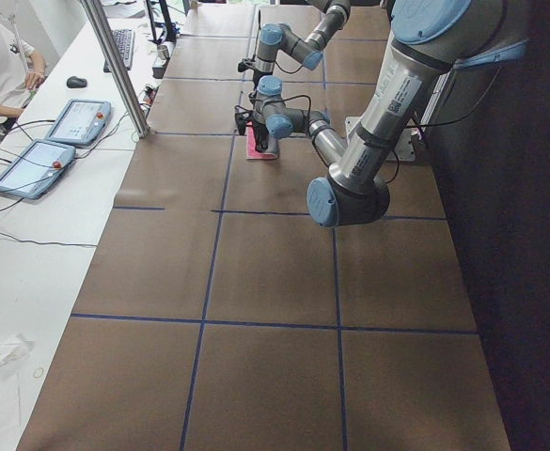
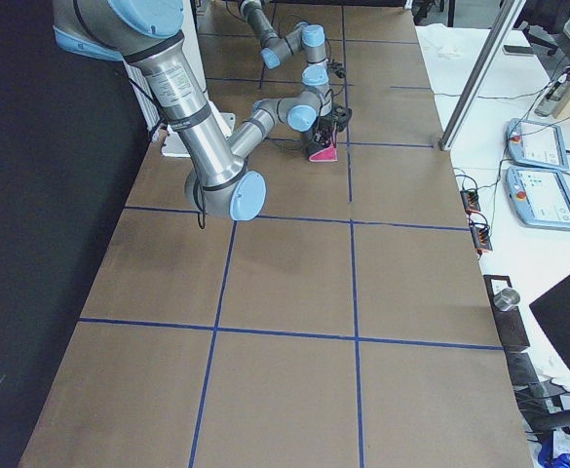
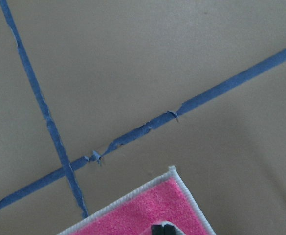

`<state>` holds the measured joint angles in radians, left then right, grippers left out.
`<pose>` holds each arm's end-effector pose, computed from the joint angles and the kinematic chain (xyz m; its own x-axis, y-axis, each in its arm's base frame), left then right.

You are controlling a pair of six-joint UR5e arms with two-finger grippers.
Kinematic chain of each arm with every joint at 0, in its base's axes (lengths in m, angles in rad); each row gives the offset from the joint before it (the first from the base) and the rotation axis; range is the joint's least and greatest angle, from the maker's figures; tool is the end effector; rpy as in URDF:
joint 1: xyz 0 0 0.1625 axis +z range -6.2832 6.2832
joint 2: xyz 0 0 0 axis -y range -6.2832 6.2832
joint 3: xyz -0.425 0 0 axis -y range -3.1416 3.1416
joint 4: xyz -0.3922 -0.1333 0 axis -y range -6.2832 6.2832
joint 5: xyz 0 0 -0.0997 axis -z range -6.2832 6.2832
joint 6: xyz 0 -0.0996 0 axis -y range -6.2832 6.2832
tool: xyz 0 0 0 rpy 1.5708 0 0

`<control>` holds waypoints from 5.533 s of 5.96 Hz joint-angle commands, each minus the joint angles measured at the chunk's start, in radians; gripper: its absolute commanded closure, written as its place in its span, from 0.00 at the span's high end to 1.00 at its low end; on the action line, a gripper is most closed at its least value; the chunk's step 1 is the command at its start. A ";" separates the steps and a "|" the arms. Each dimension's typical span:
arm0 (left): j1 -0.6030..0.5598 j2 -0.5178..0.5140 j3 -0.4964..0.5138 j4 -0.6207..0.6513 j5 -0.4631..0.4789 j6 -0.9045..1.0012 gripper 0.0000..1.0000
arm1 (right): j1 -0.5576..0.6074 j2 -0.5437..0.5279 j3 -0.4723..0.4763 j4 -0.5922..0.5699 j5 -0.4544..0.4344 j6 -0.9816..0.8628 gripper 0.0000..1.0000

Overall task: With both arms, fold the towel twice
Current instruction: 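Lift the near edge with both grippers and fold it over the far edge, then release the folded edge and raise both grippers, then lower the right gripper onto the folded towel's end while the left gripper repositions, then grasp the folded towel's end nearest the left gripper with the left gripper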

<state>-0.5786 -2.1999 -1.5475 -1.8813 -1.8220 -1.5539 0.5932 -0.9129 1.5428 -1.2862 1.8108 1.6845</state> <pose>0.5348 -0.4790 0.2624 0.5158 -0.3173 -0.7958 0.3559 0.9243 -0.1379 -0.5310 -0.4902 0.2478 0.4588 0.4422 0.7707 -0.4418 0.8661 -0.2340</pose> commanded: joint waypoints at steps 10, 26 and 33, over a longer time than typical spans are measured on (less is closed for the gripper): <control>-0.115 0.007 -0.021 0.008 -0.177 0.077 1.00 | 0.106 0.043 -0.098 0.039 0.153 -0.074 1.00; -0.207 0.072 -0.121 0.125 -0.250 0.255 1.00 | -0.055 -0.055 0.005 -0.038 0.004 -0.063 0.53; 0.021 0.039 -0.083 0.113 -0.117 -0.013 0.99 | 0.029 -0.043 0.019 -0.036 0.071 -0.071 0.80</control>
<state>-0.5933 -2.1514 -1.6422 -1.7669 -1.9811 -1.5091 0.6075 -0.9555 1.5586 -1.3223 1.8612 1.6138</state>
